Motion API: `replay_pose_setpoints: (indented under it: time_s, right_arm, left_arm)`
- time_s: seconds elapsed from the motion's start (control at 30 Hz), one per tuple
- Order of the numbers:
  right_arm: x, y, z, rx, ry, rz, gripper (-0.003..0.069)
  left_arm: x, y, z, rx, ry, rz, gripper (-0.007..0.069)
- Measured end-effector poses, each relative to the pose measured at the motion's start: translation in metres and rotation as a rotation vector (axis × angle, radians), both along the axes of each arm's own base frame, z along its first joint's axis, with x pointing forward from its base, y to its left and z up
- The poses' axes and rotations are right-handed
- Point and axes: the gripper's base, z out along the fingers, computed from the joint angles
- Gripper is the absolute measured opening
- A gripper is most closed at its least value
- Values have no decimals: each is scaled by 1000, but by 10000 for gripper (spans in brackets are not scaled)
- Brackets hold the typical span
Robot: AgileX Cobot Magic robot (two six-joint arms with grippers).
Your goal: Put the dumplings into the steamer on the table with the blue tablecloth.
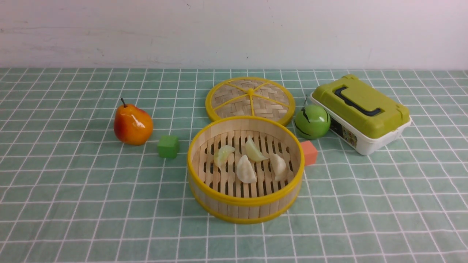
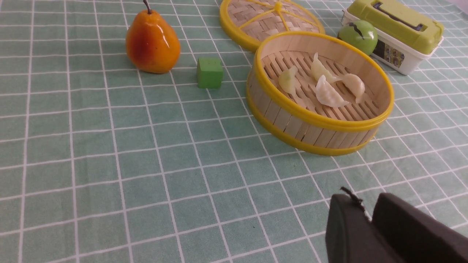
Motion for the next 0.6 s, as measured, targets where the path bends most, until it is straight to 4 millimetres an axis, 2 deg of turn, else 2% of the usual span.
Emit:
replay_pose_setpoints:
  time_s: [0.13, 0.6]
  right_arm:
    - [0, -3, -22, 18, 74, -60, -22]
    - [-2, -1, -32, -88, 195, -1, -22]
  left_arm:
    - [0, 0, 0, 0, 0, 0, 101]
    - [0, 0, 0, 0, 0, 0, 112]
